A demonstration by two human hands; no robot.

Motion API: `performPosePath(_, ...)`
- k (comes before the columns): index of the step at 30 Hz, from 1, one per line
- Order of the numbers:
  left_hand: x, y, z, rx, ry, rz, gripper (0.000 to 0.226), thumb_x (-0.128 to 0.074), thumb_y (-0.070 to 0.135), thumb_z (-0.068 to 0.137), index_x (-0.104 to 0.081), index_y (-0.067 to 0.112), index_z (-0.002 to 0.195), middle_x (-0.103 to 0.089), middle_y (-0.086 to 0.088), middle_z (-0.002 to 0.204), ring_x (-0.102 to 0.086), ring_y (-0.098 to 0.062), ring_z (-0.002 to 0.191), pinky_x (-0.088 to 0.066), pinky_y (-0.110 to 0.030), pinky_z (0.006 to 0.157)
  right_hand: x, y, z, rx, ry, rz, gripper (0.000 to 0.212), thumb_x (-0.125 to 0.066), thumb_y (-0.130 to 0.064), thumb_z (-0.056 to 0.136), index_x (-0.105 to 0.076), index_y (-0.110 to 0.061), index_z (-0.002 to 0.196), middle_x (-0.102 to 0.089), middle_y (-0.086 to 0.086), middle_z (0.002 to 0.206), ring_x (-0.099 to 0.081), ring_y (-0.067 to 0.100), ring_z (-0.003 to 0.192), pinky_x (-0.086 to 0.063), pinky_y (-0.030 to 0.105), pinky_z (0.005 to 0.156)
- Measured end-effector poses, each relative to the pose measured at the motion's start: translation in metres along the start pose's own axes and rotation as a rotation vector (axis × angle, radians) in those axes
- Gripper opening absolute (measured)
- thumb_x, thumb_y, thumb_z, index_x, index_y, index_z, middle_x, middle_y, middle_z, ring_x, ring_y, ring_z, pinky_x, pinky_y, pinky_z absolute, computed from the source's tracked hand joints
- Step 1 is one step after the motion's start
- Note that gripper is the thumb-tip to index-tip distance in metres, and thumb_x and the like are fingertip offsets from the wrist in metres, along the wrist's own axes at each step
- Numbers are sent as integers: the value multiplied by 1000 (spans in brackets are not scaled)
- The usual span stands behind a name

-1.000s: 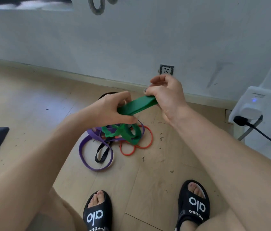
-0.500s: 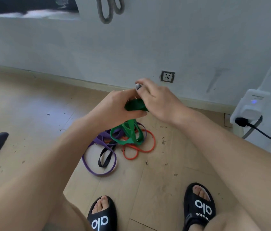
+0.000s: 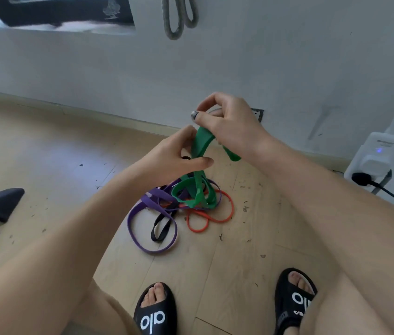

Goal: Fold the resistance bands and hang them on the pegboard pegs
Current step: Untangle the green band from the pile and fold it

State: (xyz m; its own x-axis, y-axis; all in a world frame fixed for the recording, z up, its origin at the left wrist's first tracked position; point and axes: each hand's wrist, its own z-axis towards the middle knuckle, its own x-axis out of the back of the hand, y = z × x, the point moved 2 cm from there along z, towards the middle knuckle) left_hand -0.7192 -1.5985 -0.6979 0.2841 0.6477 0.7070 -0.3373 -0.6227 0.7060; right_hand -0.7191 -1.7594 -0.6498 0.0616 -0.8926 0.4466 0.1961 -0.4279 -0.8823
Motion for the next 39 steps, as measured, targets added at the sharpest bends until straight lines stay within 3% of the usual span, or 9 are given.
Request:
performPosePath(4, -3, -4, -4, 47, -97, 41, 48, -73, 53, 78, -60, 18, 109, -66, -11, 103, -63, -29, 94, -54, -53, 91, 8, -11, -4, -18, 68, 193, 10, -72, -23, 92, -64, -17, 89, -59, -9, 62, -55, 4, 57, -44, 25, 58)
performPosePath(9, 3, 2, -8, 42, -66, 74, 39, -80, 42, 83, -57, 13, 92, -55, -1, 76, -47, -13, 62, -42, -34, 63, 26, -9, -2, -106, 206, 281, 16, -71, -25, 89, -66, -10, 91, -53, -1, 74, -50, 13, 64, -46, 31, 60)
performPosePath(15, 16, 8, -20, -8, -12, 170, 21, -74, 20, 88, -56, 16, 98, -62, 0, 83, -57, -9, 68, -44, -28, 63, 35, 9, -10, -116, 108, -429, 22, -60, -35, 95, -62, -14, 103, -64, 1, 92, -59, 18, 80, -50, 33, 68)
performPosePath(18, 18, 14, -23, -27, 2, 190, 22, -73, 21, 92, -53, 20, 102, -58, 10, 80, -56, 5, 65, -41, -14, 58, 23, 12, -16, -116, -29, -716, 33, -47, -38, 103, -56, -15, 125, -66, 7, 110, -61, 27, 99, -53, 44, 90)
performPosePath(21, 12, 25, -23, -53, 11, 186, 25, -74, 27, 92, -52, 22, 102, -58, 10, 81, -53, 6, 63, -41, -12, 58, 9, -2, -22, 14, -20, -488, 33, -39, -39, 108, -58, -19, 128, -68, 2, 110, -62, 22, 98, -52, 40, 87)
performPosePath(24, 6, 34, -23, -96, 32, 181, 29, -77, 25, 87, -52, 26, 103, -57, 16, 80, -54, 8, 67, -40, -12, 60, -8, -12, -25, 27, -107, -245, 36, -34, -47, 108, -60, -23, 99, -66, -2, 95, -60, 13, 86, -43, 32, 68)
performPosePath(30, 9, 34, -26, -97, 24, 178, 27, -78, 22, 86, -53, 21, 97, -56, 13, 77, -53, 0, 65, -41, -12, 61, -19, 0, -21, -19, -209, -326, 53, -30, -64, 103, -61, -21, 100, -67, 2, 99, -63, 20, 93, -49, 37, 79)
performPosePath(35, 17, 28, -26, -38, 59, 52, 61, -80, 17, 79, -46, 21, 130, -62, 13, 96, -62, -4, 84, -52, -21, 73, -13, -12, -11, 66, -37, -146, 30, -57, -46, 101, -63, -17, 103, -70, -1, 88, -66, 12, 81, -49, 24, 63)
performPosePath(39, 10, 25, -24, -66, -13, 131, 47, -81, 16, 80, -49, 22, 113, -58, 15, 91, -55, 9, 74, -43, -10, 65, -11, -16, -9, 99, 65, 29, 21, -70, -38, 93, -62, -18, 90, -68, -3, 72, -64, 14, 68, -51, 29, 64)
